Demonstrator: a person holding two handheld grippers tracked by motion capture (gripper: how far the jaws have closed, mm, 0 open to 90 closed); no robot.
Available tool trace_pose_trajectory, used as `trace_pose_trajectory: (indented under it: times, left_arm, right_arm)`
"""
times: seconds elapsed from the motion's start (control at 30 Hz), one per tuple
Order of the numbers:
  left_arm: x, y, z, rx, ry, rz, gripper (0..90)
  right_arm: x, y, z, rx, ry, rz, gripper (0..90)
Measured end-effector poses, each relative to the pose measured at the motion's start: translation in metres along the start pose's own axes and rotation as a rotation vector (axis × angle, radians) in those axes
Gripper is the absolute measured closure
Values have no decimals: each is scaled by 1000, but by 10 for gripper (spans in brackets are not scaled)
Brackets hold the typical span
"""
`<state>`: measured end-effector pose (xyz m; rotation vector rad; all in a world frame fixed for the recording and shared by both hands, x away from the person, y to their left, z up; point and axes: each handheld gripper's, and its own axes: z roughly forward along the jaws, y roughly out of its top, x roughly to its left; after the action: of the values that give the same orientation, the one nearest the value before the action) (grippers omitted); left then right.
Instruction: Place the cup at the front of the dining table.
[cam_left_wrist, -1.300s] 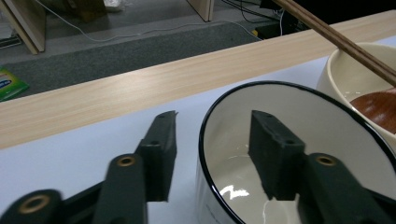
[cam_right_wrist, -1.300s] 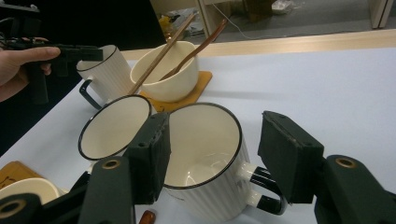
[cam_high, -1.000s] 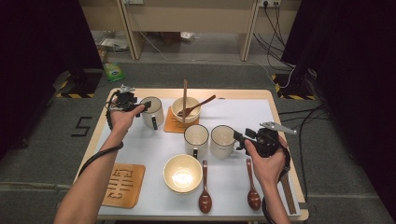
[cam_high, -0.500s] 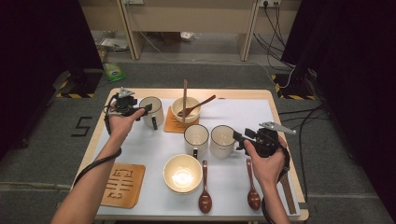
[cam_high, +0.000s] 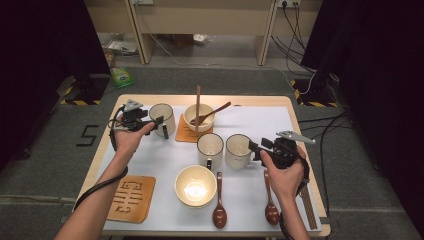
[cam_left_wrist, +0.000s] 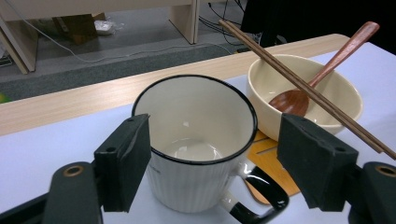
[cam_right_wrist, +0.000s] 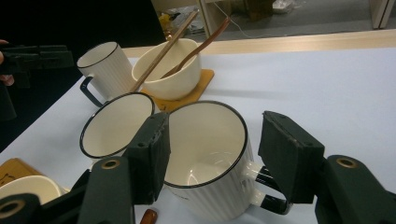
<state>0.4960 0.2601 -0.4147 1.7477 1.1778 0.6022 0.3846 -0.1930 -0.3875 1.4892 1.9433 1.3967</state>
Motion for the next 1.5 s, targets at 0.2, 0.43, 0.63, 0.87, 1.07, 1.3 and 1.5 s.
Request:
trace_pose_trajectory:
  times: [0.2,0.43,0.63,0.87,1.07,1.3,1.5]
  left_arm:
    - [-7,-1,-7,-9,-2,5,257]
    - [-12,-11,-11,5,-9,9,257]
    - [-17,-17,-13,7,-12,14,257]
    - [-21,-23,-13,7,-9,11,266]
    - [-25,-31,-8,9,-5,1,301]
    - [-30,-40,0,16,8,-7,376]
    - [-34,-45,10,23,28,-4,500]
  right_arm:
    - [0,0,-1,-1,-2,1,428]
    - [0,0,0,-1,-2,-4,426]
    - [1,0,1,6,-1,-2,425]
    - [2,0,1,6,-1,-4,425]
    - [2,-1,2,8,-1,-5,424]
    - [2,-1,2,9,-1,-5,424]
    - [1,-1,2,8,1,-4,424]
